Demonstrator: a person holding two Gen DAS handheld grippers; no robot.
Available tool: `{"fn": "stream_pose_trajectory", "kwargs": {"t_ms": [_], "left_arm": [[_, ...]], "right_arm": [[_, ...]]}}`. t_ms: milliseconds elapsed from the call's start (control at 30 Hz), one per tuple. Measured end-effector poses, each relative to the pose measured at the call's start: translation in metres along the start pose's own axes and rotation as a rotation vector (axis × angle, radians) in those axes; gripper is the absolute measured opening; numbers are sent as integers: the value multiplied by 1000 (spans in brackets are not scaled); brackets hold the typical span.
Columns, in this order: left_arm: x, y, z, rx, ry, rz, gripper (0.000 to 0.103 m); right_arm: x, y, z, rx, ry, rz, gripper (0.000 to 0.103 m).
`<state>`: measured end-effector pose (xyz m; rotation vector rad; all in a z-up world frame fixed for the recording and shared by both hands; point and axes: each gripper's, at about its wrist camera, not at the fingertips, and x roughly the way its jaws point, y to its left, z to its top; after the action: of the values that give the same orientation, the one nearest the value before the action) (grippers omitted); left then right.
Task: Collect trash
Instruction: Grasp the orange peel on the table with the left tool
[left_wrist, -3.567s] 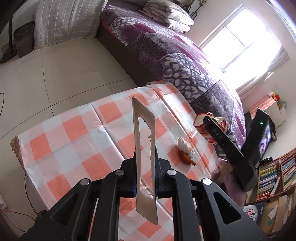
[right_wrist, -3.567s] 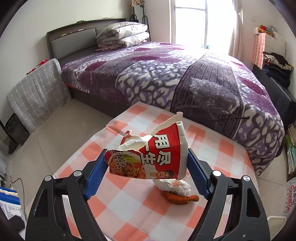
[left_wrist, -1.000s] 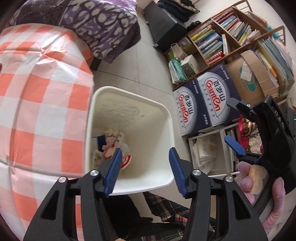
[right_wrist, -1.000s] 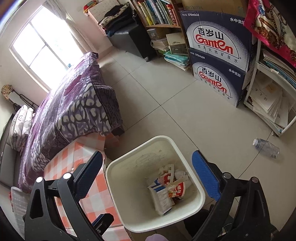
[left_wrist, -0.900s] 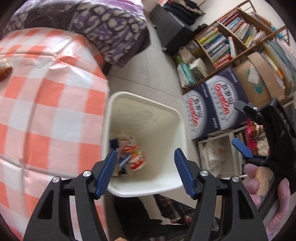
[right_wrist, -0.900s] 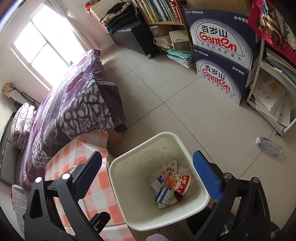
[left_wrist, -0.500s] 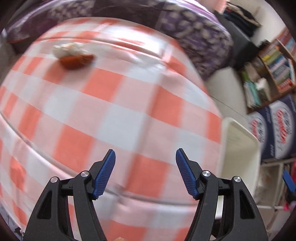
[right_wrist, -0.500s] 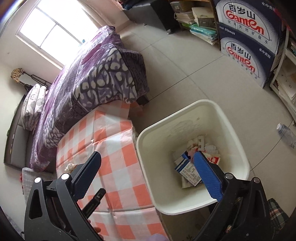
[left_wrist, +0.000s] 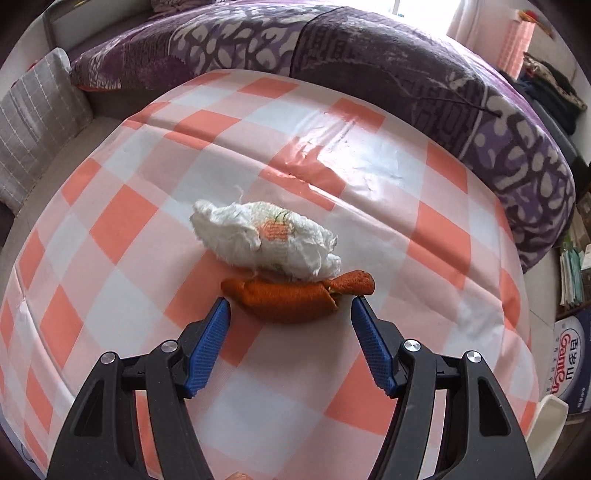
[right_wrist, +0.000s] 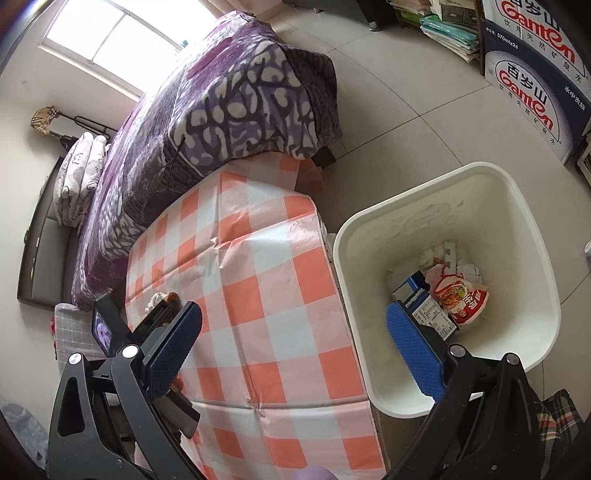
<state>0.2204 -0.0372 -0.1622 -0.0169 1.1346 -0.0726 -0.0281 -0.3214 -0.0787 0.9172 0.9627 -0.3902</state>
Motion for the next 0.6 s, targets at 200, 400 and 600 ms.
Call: {"fn": "stream_pose_trajectory", "kwargs": {"t_ms": [200, 400, 600], "left_arm": [[13, -9, 10, 17, -18, 12, 62], [4, 6, 0, 25, -6, 3, 27], [-19, 34, -29, 30, 28, -34, 13]], "right_arm": [[13, 7, -4, -29, 29, -22, 96], [19, 4, -7, -13, 61, -17, 96], [19, 12, -10, -51, 49, -32, 96]]}}
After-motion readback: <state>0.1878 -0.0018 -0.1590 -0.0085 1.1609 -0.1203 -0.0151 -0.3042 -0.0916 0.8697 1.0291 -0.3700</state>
